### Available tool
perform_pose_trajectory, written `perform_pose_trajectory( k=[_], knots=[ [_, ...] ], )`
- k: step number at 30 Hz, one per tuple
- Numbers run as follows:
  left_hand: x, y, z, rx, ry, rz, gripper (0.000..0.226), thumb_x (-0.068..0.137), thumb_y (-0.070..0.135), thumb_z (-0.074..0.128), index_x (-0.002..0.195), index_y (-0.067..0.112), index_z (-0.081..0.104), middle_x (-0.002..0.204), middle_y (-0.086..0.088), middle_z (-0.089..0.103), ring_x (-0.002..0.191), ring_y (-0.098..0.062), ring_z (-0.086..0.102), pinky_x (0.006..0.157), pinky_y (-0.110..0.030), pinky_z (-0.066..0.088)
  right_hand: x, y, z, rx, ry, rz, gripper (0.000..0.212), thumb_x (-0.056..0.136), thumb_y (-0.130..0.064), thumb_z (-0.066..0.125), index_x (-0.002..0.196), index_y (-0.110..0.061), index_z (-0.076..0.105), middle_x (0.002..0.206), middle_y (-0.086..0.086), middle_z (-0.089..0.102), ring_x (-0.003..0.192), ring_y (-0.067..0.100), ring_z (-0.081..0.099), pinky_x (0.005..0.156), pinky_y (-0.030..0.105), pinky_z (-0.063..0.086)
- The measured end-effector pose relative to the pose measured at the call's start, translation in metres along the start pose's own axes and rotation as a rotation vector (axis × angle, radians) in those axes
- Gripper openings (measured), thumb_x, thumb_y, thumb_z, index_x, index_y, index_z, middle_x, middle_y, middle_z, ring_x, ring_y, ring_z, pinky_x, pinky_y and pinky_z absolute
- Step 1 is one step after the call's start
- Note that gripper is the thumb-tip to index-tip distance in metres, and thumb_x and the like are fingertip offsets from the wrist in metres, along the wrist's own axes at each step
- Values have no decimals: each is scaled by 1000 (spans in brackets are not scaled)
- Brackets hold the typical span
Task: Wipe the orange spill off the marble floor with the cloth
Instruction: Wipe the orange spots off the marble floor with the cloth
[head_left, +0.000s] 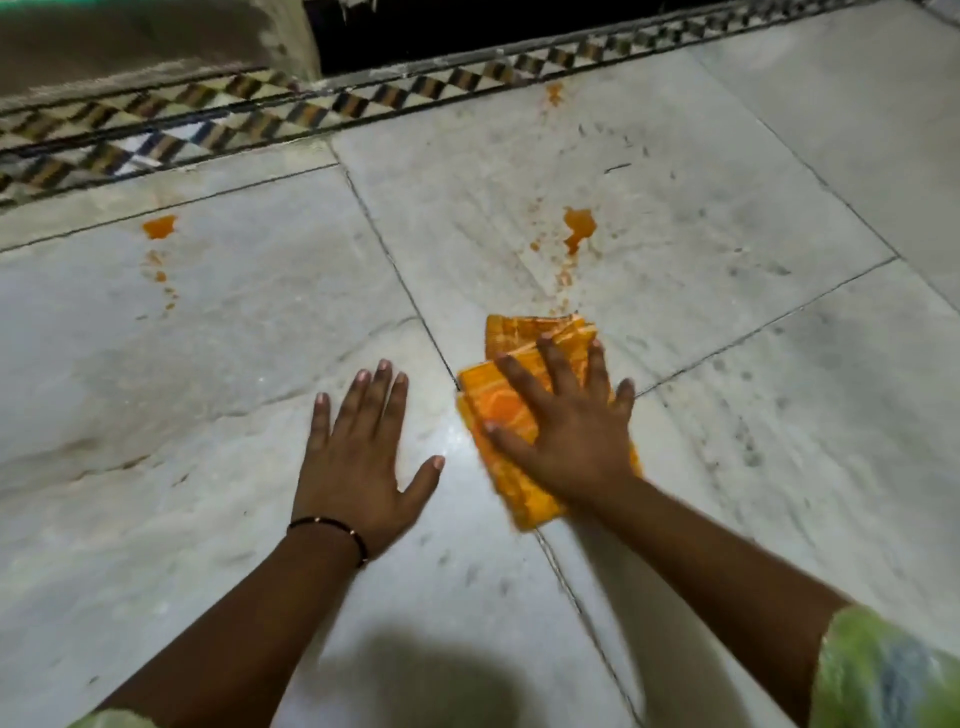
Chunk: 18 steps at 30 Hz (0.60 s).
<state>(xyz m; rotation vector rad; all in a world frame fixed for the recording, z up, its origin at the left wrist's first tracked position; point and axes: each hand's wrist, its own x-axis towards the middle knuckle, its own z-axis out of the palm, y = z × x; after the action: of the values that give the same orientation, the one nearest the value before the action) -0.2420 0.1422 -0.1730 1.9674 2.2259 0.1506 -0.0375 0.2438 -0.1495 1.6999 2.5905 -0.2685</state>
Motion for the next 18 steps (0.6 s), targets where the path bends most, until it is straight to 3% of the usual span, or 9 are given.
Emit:
perform_pose_trajectory(
  k=[3,6,8,10,12,14,16,18],
  knots=[
    [-3,2,-2,-17,-4,-1,83,86,64,23,152,18,5,161,-1,2,147,-18,1,118,-48,2,39,54,-15,-35,1,131,75,75,-84,22,144,-57,10,161,-7,7,146,38,-4,108,71,3],
    [1,2,-4,-25,-23,-11,84,85,64,27,152,18,7,161,-1,3,148,-18,2,118,-48,2,91,55,-24,15,2,302,78,78,-83,28,146,-51,11,162,0,5,144,42,-12,109,69,-6],
    [2,1,-6,-23,-47,-12,84,84,63,28,152,18,9,161,-1,4,148,-19,3,118,-49,3,98,23,-16,-35,5,166,83,75,-85,27,148,-47,12,162,6,6,143,44,-14,109,65,-9],
    [3,2,-9,-27,-69,-24,85,83,63,29,152,17,10,161,-2,5,147,-19,4,118,-50,4,69,-3,-8,-51,21,-86,82,76,-81,28,148,-45,17,161,7,12,144,44,-11,111,64,-6],
    [2,3,-11,-27,-96,-25,85,83,63,30,152,17,11,160,-2,5,147,-20,5,117,-51,5,20,4,-3,-66,37,-265,75,80,-76,31,148,-44,23,160,3,18,146,39,-5,114,63,1],
    [2,2,-12,-27,-95,-20,85,83,62,31,152,15,12,160,-3,5,147,-21,5,117,-51,6,-13,39,-7,-75,37,-305,72,82,-74,33,146,-42,30,158,1,23,147,37,3,111,64,11],
    [2,2,-12,-20,-92,-8,85,83,61,33,152,14,13,160,-4,6,147,-22,6,117,-51,6,-5,74,-12,-62,38,-167,74,80,-74,32,146,-42,30,158,2,23,146,38,5,109,67,14],
    [1,3,-12,-19,-88,-5,85,84,61,33,152,15,11,160,-3,5,147,-21,5,118,-51,6,31,79,-18,-29,29,101,77,78,-77,27,148,-45,20,161,2,15,146,38,-2,111,67,7]
  ],
)
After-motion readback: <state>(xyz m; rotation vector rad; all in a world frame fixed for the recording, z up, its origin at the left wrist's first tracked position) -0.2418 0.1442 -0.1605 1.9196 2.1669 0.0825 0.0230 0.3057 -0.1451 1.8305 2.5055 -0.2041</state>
